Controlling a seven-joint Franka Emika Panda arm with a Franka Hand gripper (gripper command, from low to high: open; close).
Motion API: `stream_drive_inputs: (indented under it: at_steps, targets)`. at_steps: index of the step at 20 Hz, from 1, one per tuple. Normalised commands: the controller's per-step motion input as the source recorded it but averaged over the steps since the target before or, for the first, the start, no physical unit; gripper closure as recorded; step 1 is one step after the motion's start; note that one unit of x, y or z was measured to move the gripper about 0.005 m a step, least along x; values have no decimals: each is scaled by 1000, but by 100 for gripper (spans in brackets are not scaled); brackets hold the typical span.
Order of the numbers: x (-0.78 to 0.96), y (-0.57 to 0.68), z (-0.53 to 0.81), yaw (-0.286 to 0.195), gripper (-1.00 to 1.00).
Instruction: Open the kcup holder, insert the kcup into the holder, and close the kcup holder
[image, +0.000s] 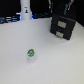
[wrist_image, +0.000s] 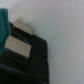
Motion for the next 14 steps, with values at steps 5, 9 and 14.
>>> stream_drive_inputs:
  at_steps: [5, 9, 14]
  targets:
    - [-326, 627, -216, -167, -100]
    - [-340, 615, -233, -160, -100]
    - [-264, 537, -271, -149, -100]
